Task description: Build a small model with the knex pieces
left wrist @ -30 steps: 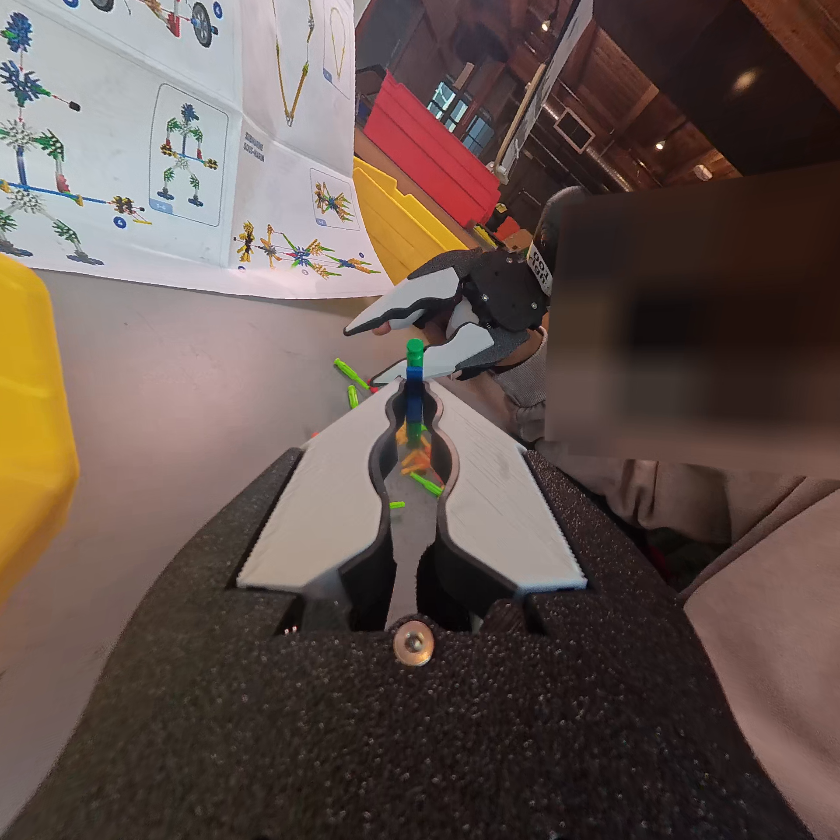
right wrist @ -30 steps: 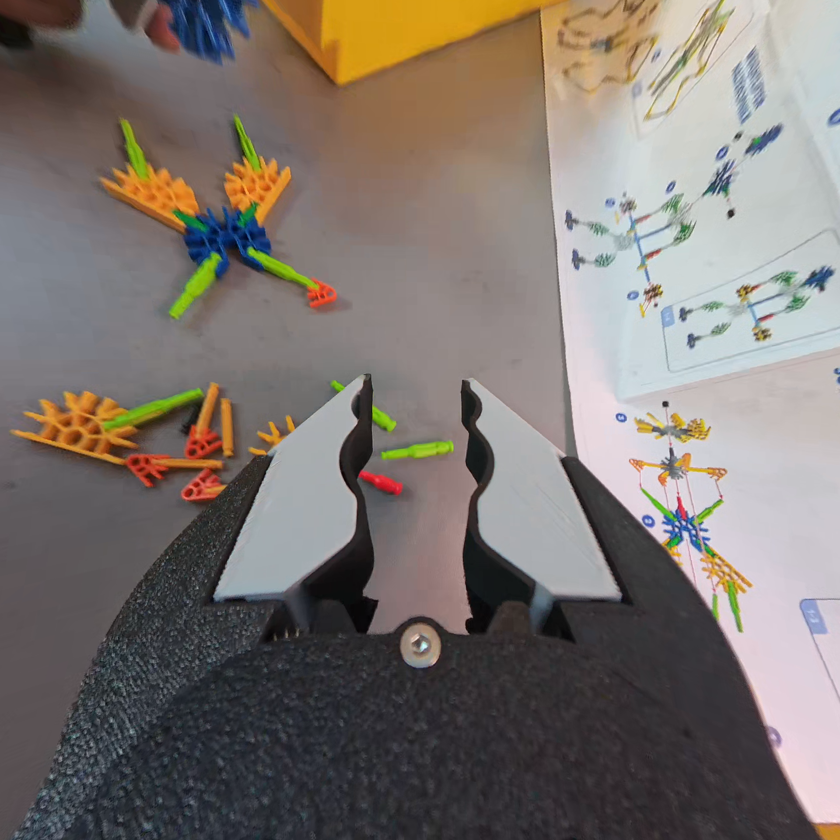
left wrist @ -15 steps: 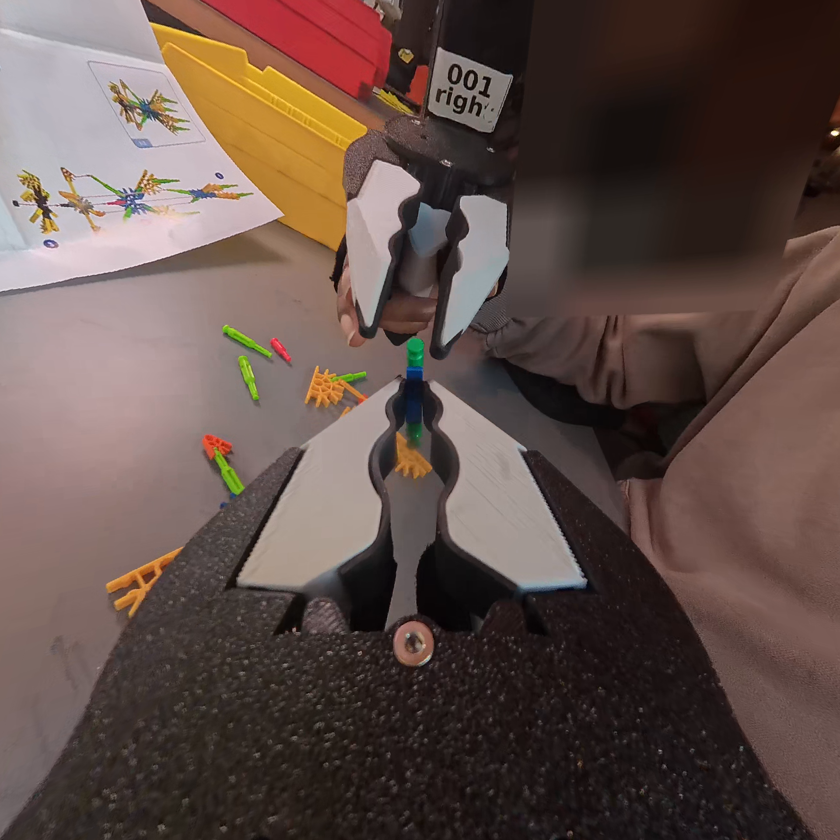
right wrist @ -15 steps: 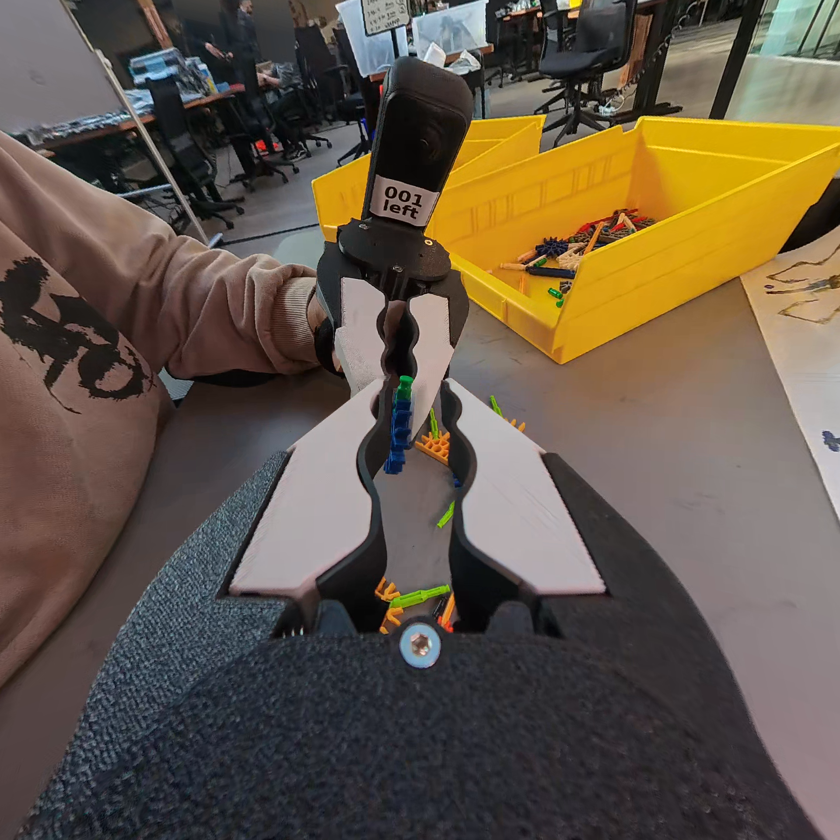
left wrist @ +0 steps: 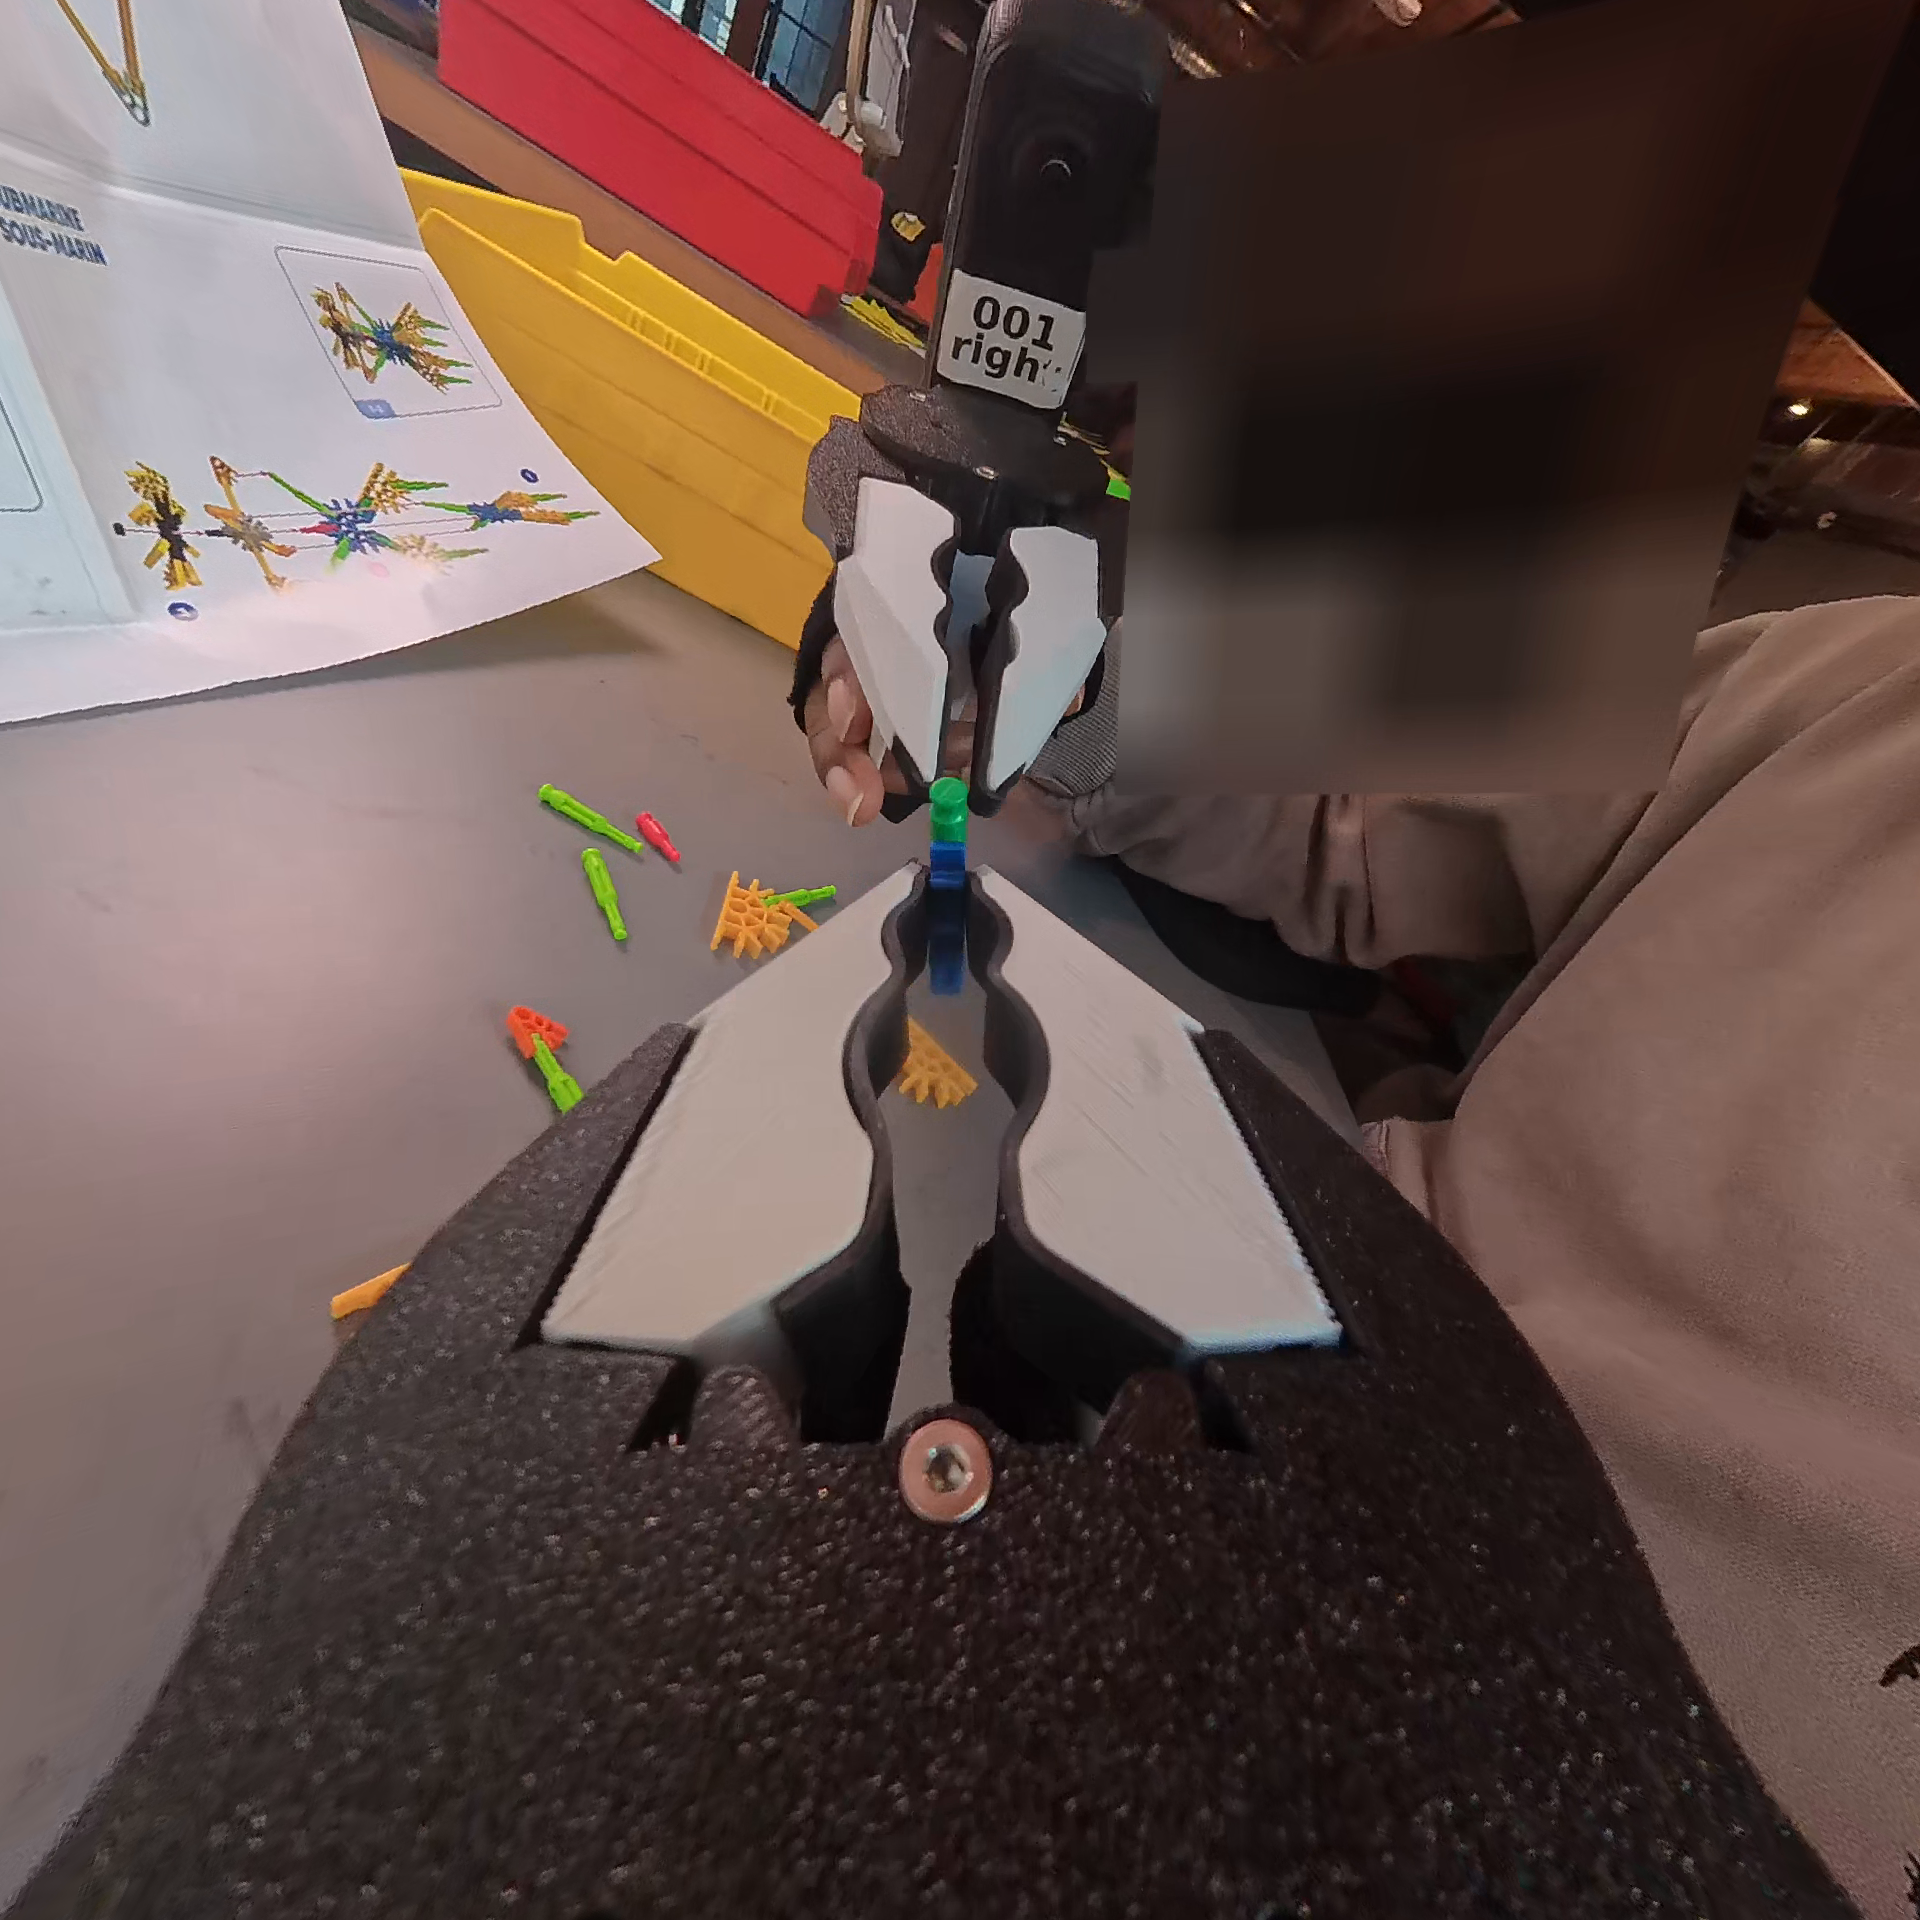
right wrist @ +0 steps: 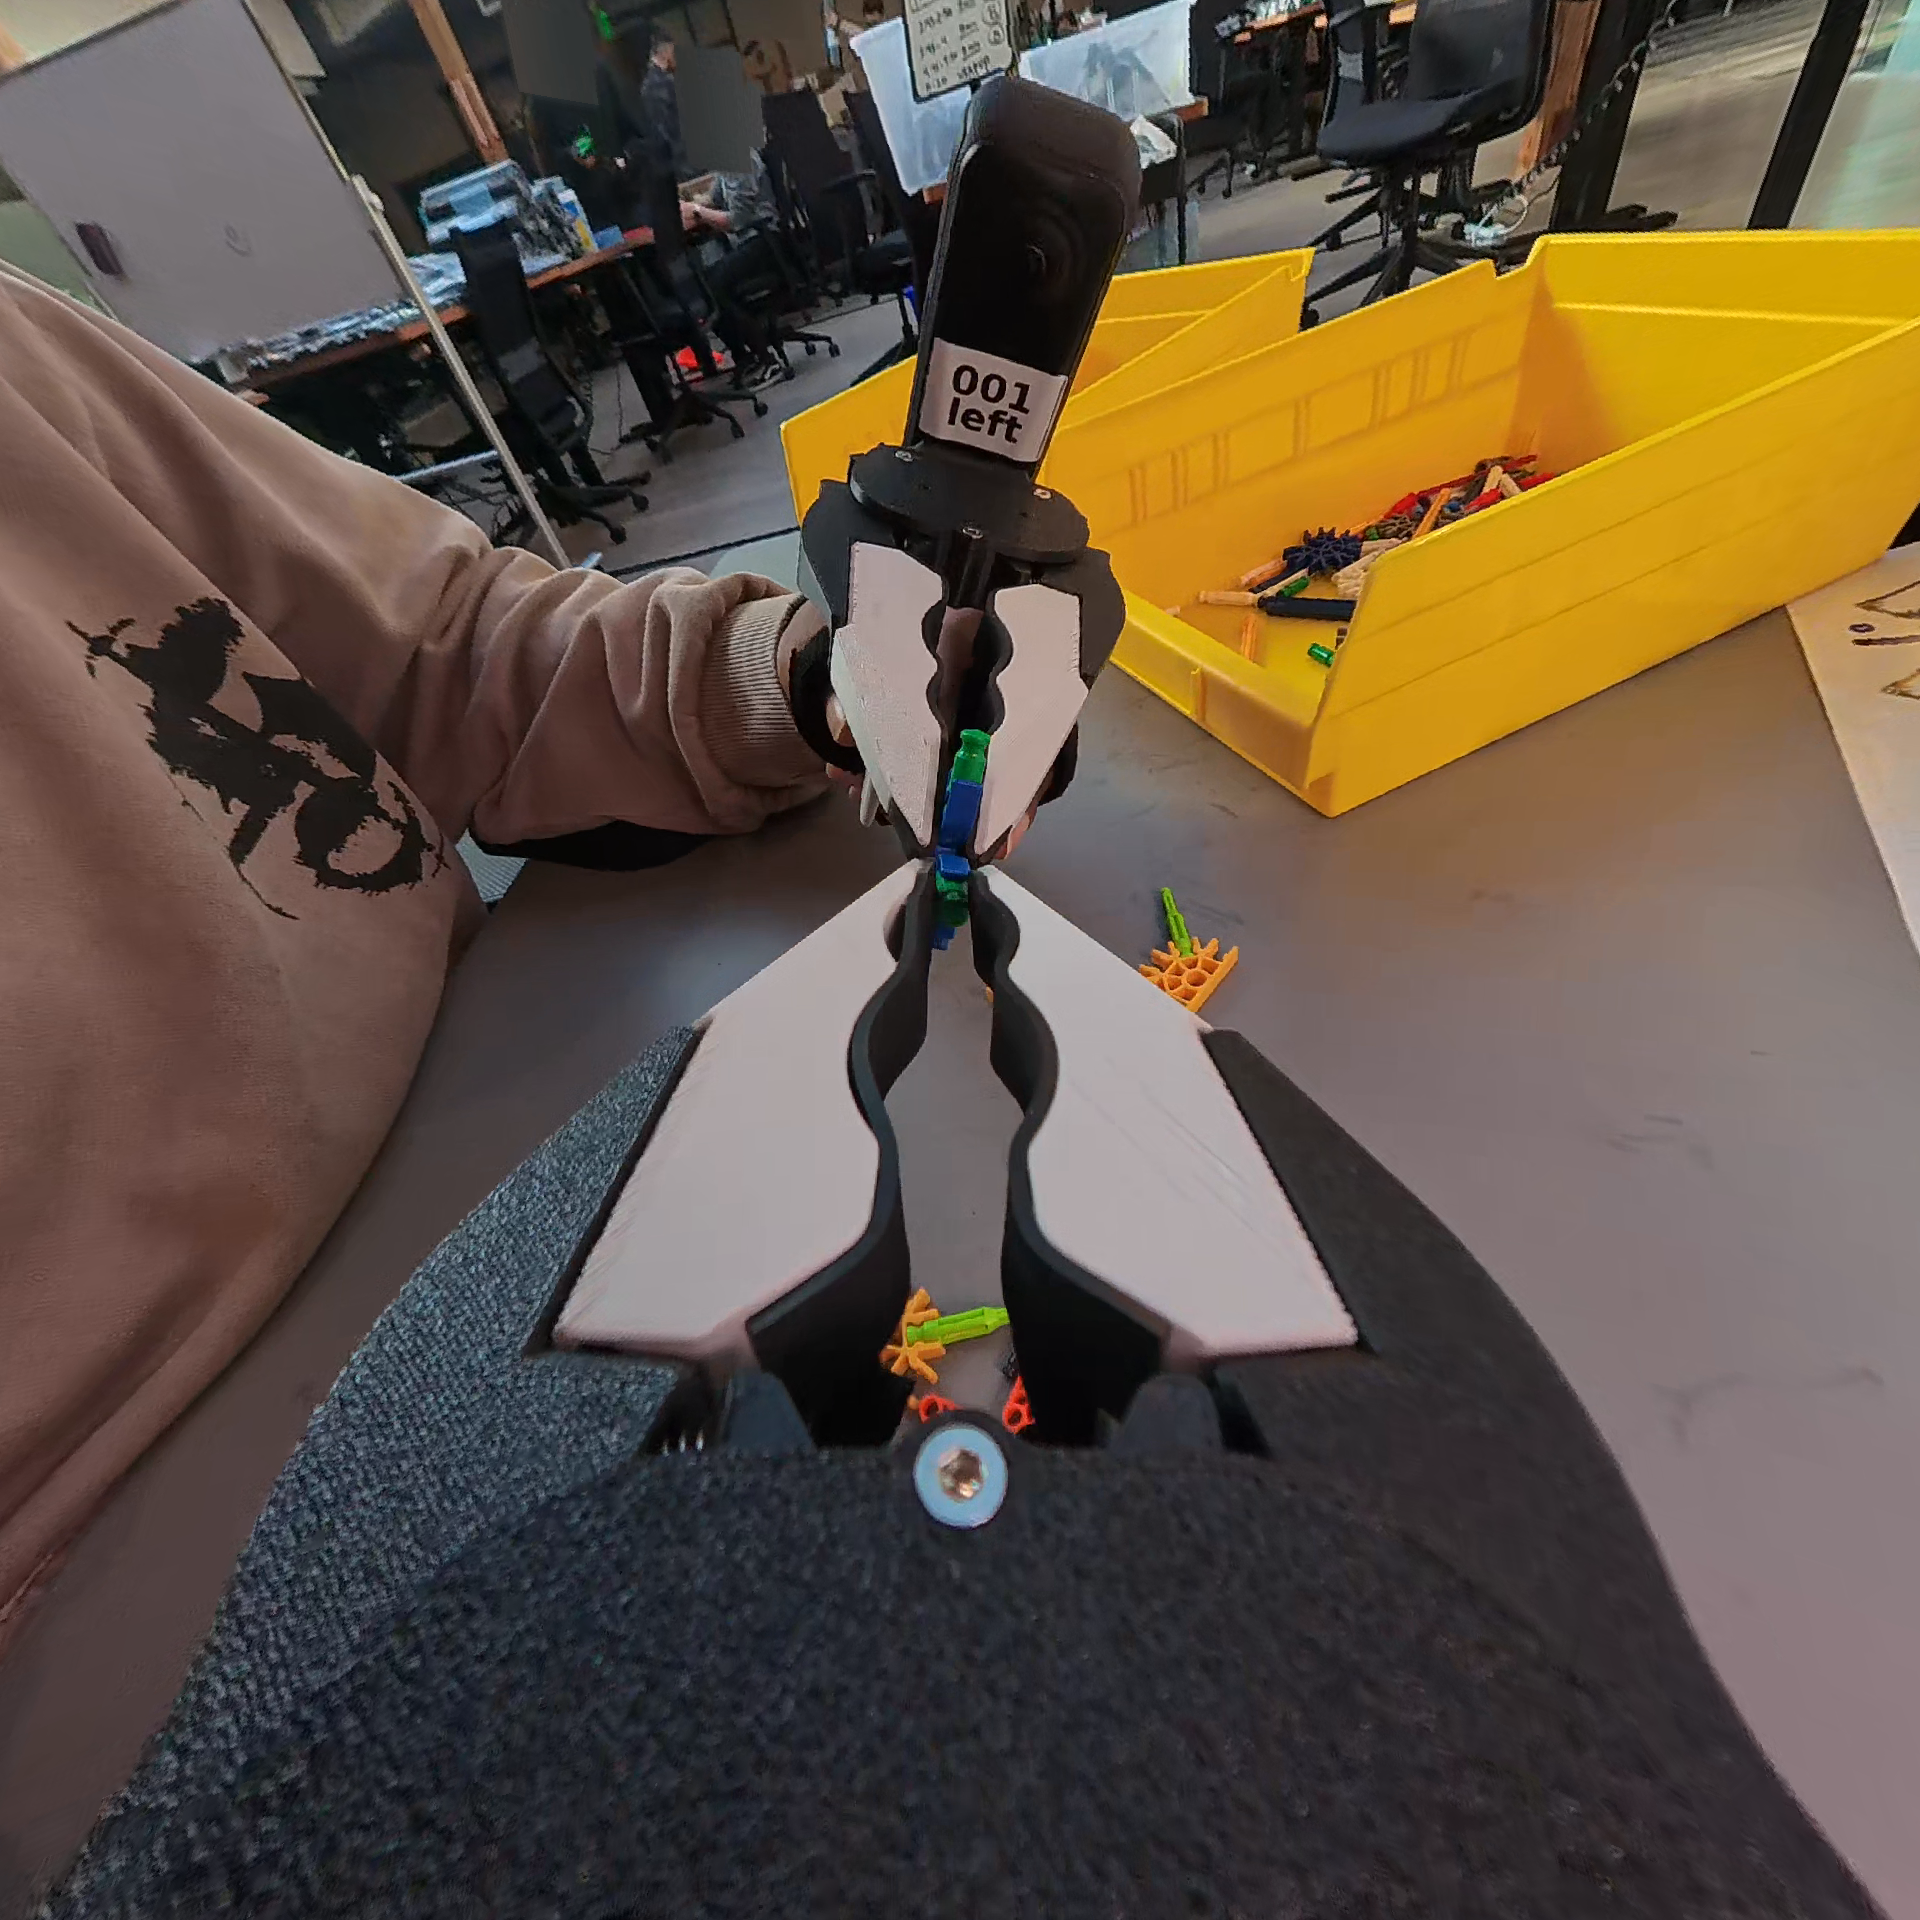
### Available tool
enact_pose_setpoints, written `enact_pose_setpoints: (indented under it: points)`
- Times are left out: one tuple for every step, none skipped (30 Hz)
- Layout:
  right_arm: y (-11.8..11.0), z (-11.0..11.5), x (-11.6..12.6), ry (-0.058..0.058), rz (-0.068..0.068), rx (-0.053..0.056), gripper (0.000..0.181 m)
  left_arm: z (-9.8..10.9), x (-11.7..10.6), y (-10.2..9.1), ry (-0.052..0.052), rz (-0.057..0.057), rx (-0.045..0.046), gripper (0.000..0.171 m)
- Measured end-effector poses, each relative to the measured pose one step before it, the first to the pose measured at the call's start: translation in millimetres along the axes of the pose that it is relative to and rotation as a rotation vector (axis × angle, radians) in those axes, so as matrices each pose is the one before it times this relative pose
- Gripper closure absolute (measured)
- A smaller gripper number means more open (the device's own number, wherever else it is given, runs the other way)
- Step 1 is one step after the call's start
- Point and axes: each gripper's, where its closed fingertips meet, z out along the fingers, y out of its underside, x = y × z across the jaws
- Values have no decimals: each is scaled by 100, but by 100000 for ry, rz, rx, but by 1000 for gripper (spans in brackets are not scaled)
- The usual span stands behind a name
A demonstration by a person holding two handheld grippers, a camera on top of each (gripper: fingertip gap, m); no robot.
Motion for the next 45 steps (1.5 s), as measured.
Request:
enact_pose_setpoints:
  points:
    - [13,-12,-231,-1400,202,-305,173,-19,17,-56,-8,94,109,166]
    - [76,-17,-85,-553,322,-792,170,-20,-25,-18,-281,291,34,166]
    - [143,-16,0,191,-358,-942,170,-12,10,-8,70,128,19,166]
    - [123,28,-40,-9,-606,-733,170,4,31,4,256,-109,-1,166]
    - [66,58,18,363,-485,-449,170,-3,-20,-1,-70,-86,32,166]
    - [79,69,88,702,-357,-561,171,9,-18,2,-125,59,-8,166]
    - [75,64,14,234,-311,-515,172,7,59,32,306,101,-239,166]
    - [4,26,70,458,-386,34,176,7,55,20,248,211,-188,166]
    - [-40,-15,30,177,-373,495,177,4,13,-31,-215,274,46,166]
    - [-42,-18,-14,-295,399,464,177,-5,14,-25,-64,107,56,166]
    - [-10,-2,-12,-383,731,265,177,-2,-5,5,-61,-49,-35,166]
    - [25,13,29,-67,382,-13,177,-3,-25,30,-91,-69,-122,166]
    - [53,14,17,48,-89,-126,177,1,-9,26,150,-120,-4,166]
    - [-34,-5,-36,-350,141,243,177,-6,49,-34,426,-177,256,166]
    - [-120,-37,-51,-611,609,826,177,-5,78,-80,498,-240,483,166]
    - [-104,-21,-52,-827,1141,772,177,-14,61,-52,445,-172,347,166]
    - [-43,-7,-57,-896,1184,552,177,2,65,-15,491,52,197,166]
    - [-47,-1,-113,-1142,860,742,177,-13,128,-26,809,412,371,166]
    - [-124,-6,-152,-1366,868,1112,177,-5,175,-69,958,650,679,166]
    - [-201,-11,-58,-559,687,1373,178,4,141,-82,733,627,586,164]
    - [-234,-24,-63,-517,457,1446,178,31,154,-35,663,680,154,160]
    - [-172,-20,-187,-1197,326,944,178,39,142,-36,413,1049,167,157]
    - [-156,-19,-68,-193,-337,901,178,19,147,-68,260,1445,421,157]
    - [-158,-17,4,289,-395,818,178,11,114,-91,-44,1262,394,157]
    - [-78,13,-112,-589,70,320,178,-8,18,-89,-553,876,359,158]
    - [-29,14,-79,-513,107,208,178,-18,4,-63,-480,563,180,161]
    - [-76,16,33,216,-71,651,178,-2,43,17,61,237,-281,165]
    - [5,30,-36,-347,240,184,178,-6,2,48,4,-248,-480,165]
    - [46,30,-10,-226,270,-75,178,-10,-54,84,-243,-554,-718,166]
    - [99,11,48,103,322,-419,178,23,-107,130,-632,-499,-1139,166]
    - [145,6,52,151,-140,-852,178,44,-76,164,-495,-478,-1369,166]
    - [141,-14,17,345,-1097,-894,178,41,-109,149,-786,-619,-1280,166]
    - [151,-11,195,1654,-1243,-1141,178,43,-261,147,-1772,-871,-1398,166]
    - [177,-3,311,2449,-1407,-1541,178,19,-288,156,-1792,-1157,-1550,166]
    - [266,40,237,2244,-1834,-2290,178,15,-299,205,-1718,-1400,-1674,166]
    - [224,81,370,3662,-2547,-2278,178,-25,-421,123,-2649,-863,-923,166]
    - [137,91,428,4228,-2542,-1890,178,-31,-446,47,-2850,-817,-384,166]
    - [163,119,447,4371,-2219,-2270,179,-19,-495,34,-2999,-1154,44,166]
    - [188,149,557,5686,-3241,-2766,179,15,-573,48,-3203,-1216,296,166]
    - [263,199,516,6252,-4788,-3509,178,42,-563,103,-3243,-1280,210,166]
    - [346,242,452,6355,-5122,-4110,177,71,-580,118,-3886,-979,41,166]
    - [329,265,423,6532,-5486,-4044,177,95,-542,93,-4381,-414,-56,166]
    - [302,261,299,5904,-5754,-3810,177,65,-463,19,-4252,-96,304,166]
    - [119,225,261,5784,-5306,-2737,176,15,-380,-95,-3583,-377,1075,165]
    - [20,189,236,5230,-4529,-1961,176,-28,-304,-136,-2637,-677,1216,165]
